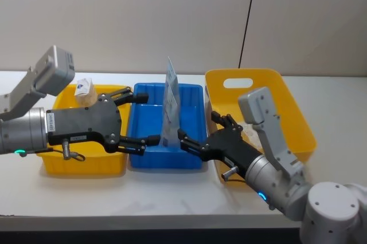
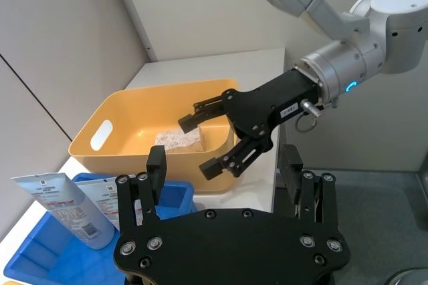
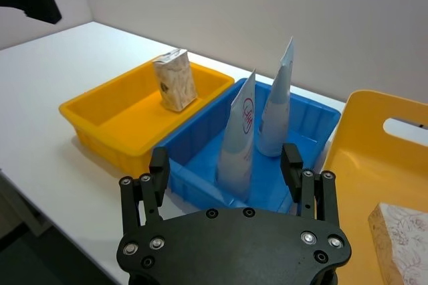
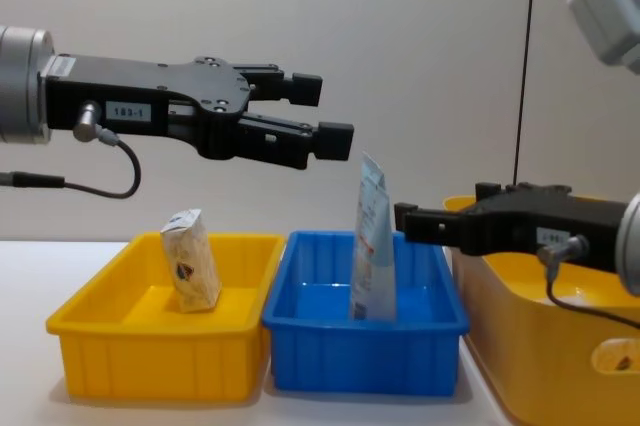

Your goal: Bimanual collaborative sorting of washing and personal care products

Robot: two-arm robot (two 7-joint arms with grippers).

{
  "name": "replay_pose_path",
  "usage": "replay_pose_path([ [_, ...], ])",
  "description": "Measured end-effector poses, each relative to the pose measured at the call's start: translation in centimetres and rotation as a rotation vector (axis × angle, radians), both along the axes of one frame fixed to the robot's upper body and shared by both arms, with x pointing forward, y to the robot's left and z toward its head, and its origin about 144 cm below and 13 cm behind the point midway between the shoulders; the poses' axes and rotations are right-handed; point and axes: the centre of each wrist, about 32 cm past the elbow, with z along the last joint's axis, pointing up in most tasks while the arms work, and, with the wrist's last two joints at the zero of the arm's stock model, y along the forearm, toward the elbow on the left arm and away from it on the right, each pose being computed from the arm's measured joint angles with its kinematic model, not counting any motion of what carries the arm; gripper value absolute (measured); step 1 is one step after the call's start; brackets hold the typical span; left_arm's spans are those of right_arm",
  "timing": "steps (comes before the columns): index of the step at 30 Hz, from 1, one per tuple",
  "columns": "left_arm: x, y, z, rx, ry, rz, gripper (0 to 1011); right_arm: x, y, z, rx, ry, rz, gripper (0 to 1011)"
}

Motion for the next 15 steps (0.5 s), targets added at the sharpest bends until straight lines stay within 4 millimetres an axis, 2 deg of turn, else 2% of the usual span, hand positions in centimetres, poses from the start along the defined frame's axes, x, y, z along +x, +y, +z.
replay_pose_path([
  [15,0.0,0.0,0.0,0.0,0.0,0.0,1001,1.9,1.5,-1.5,-0.032,-0.012,-0.052,1002],
])
